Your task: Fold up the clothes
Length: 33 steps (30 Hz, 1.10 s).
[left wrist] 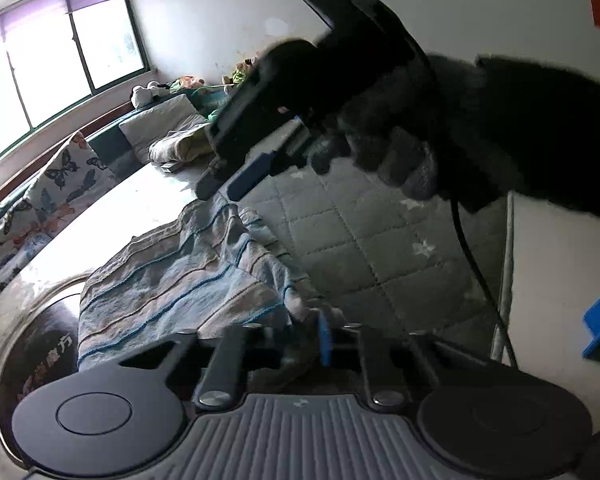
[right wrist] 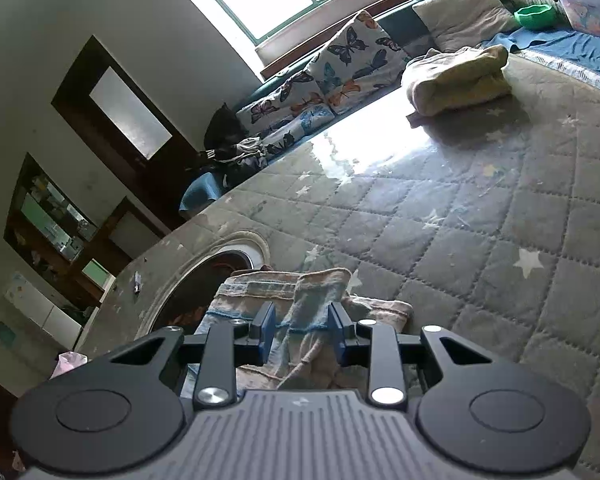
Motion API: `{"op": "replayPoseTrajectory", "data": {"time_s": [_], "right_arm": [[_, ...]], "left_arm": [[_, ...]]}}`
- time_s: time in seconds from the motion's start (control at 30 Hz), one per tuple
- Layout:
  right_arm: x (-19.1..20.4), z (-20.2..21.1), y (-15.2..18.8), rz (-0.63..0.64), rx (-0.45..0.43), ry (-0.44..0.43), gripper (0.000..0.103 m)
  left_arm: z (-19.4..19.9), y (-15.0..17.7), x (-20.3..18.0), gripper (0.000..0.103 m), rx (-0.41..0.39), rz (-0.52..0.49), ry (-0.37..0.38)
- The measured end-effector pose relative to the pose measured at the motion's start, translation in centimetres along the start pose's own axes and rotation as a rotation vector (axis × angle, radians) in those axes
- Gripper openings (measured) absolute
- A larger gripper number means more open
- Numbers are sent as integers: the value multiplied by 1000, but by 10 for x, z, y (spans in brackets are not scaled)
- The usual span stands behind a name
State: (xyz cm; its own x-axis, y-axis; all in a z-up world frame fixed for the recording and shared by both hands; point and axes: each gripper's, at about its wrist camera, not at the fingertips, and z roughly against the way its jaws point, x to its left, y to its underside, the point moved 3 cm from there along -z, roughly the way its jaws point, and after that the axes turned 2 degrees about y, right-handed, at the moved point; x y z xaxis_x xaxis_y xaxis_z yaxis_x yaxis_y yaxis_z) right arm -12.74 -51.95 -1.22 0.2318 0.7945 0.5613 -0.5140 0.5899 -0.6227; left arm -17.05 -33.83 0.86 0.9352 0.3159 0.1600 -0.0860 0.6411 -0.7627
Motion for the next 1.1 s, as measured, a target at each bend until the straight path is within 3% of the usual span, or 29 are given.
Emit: {"op": "replayPoseTrajectory", "data": {"time_s": [0.33,0.57,0.6,0.63,0.77,0.87,0.93,1.03,1.1], "right_arm": [[-15,17,11,-57,7,-9,38],[-18,12,19,-166,39,-99,45],[-20,9,18,-186,41,-106,55],[-21,6,17,-205,42,-113,57],[-22,-10,15,-264,65,-155,57],[-15,-18,13,-246,73,-135,43],[-10,-19,10,-227,64,-128,25],[-1,-17,1,-193,35,-114,7],[7,-14,-5,-159,9,-99,5]], "left_arm": [[36,-11,54,10,-94,278,2],[46,-13,57,10,-120,297,-1],[46,-13,55,10,-120,297,4],[47,-12,54,10,-121,299,9],[47,-11,52,10,-119,303,13],[49,-10,53,10,-125,302,12],[51,-11,53,10,-132,302,9],[56,-14,54,10,-148,299,1],[59,-18,54,10,-164,296,-3]]}}
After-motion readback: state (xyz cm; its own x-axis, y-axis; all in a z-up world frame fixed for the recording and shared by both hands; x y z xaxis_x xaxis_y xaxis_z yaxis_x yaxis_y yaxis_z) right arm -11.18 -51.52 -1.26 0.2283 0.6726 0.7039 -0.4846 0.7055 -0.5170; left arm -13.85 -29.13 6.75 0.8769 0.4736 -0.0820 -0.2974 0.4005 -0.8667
